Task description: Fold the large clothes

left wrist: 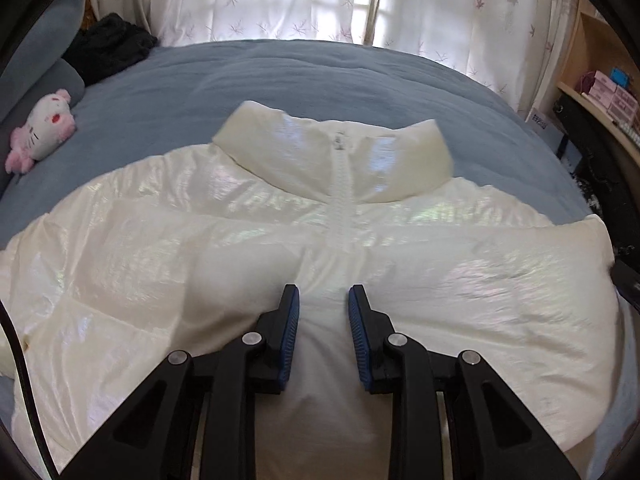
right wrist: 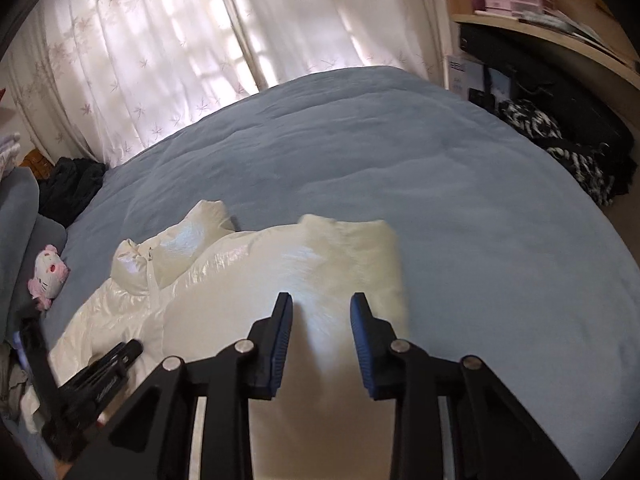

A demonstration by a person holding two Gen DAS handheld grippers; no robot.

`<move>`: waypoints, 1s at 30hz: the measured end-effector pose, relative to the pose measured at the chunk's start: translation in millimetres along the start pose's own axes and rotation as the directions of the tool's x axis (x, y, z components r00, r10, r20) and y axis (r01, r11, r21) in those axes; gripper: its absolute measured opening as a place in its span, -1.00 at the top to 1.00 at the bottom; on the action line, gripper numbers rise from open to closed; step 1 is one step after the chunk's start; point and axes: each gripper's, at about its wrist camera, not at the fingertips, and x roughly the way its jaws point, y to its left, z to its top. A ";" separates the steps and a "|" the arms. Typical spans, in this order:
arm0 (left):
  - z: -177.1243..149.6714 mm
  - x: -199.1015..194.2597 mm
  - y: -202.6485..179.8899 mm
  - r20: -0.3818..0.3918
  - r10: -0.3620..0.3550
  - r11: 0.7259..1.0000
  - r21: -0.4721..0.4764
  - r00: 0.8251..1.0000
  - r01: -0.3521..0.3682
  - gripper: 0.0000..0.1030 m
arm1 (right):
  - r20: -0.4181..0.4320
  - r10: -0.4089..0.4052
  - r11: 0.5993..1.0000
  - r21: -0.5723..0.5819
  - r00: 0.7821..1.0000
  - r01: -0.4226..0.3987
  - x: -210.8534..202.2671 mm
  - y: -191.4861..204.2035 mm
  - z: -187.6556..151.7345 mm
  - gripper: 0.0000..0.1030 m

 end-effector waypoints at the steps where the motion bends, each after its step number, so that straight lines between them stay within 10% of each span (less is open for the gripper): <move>1: 0.1 1.6 3.2 0.003 0.007 1.000 -0.005 1.000 -0.007 0.52 | -0.005 -0.022 1.000 -0.001 1.000 0.022 10.8 1.4 -1.6 0.42; 10: 7.1 24.9 20.5 0.011 0.040 0.999 -0.035 0.999 -0.039 0.51 | -0.069 -0.065 0.992 0.101 0.995 0.072 87.1 -21.4 -11.8 -0.11; 30: -16.6 36.1 15.8 0.068 0.051 0.999 -0.011 0.996 -0.050 0.52 | -0.011 -0.148 0.989 0.002 0.989 0.149 99.8 -9.7 -36.3 -0.23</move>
